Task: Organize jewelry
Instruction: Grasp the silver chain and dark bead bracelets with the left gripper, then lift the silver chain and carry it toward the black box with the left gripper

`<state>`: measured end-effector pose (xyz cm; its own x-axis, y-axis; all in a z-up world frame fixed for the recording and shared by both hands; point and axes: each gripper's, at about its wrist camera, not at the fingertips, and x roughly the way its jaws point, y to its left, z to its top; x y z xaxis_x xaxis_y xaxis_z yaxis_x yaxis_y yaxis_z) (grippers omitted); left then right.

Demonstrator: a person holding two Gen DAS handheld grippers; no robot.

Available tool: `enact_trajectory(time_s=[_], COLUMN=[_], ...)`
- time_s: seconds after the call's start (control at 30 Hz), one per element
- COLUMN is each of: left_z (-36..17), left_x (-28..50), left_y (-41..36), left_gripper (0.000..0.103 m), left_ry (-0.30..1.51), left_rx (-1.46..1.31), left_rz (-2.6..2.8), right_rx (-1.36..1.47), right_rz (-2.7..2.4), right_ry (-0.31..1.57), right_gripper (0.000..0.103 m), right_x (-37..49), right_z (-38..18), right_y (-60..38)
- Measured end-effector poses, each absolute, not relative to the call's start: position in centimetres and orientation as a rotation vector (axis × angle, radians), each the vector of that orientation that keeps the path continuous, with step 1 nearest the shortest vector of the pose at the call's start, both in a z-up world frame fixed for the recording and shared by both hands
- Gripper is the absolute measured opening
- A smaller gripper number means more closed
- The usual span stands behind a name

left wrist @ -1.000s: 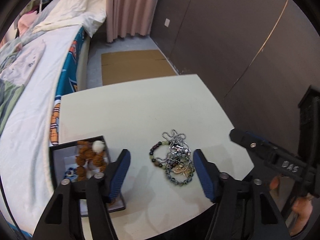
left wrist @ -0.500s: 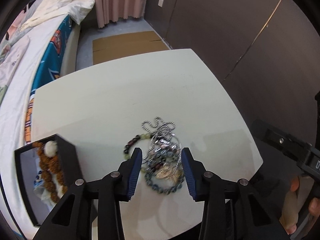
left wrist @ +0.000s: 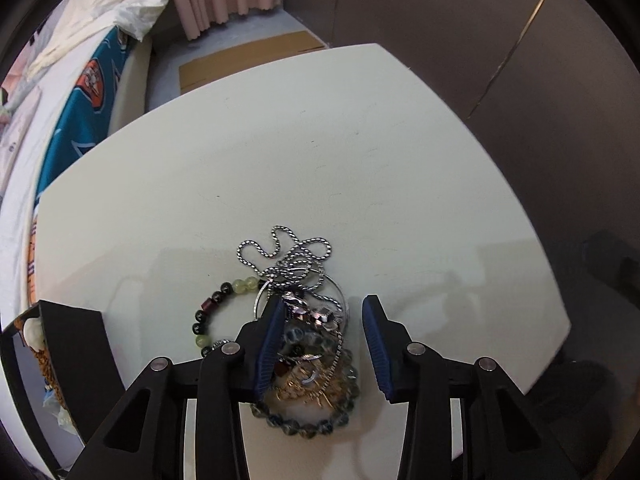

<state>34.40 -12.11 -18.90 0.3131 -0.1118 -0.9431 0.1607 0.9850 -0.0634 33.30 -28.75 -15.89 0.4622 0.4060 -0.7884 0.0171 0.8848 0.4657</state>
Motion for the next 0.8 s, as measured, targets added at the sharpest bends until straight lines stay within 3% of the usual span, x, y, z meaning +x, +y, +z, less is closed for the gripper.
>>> enact_trajectory(time_s=[0.07,0.1,0.8], left_z=[-19.0,-19.0,-8.7], left_x=[34.5,34.5,31.8], left_y=[-12.2,-12.1,-7.4], left_gripper=[0.038,0.031,0.030], left_ry=[1.233,1.231,1.033], left_rx=[0.069,0.080,-0.080], left_rz=[-0.162,-0.154,-0.234], right_rx=[0.441,0.439,0.345], right_rz=[0.250,0.251,0.328], right_ry=[1.073,1.074,1.136], right_gripper=[0.075,0.075,0.075], right_x=[33.3,33.3,34.1], right_z=[-15.9,-15.9,-17.3], right_y=[-28.8,-28.8,-24.6])
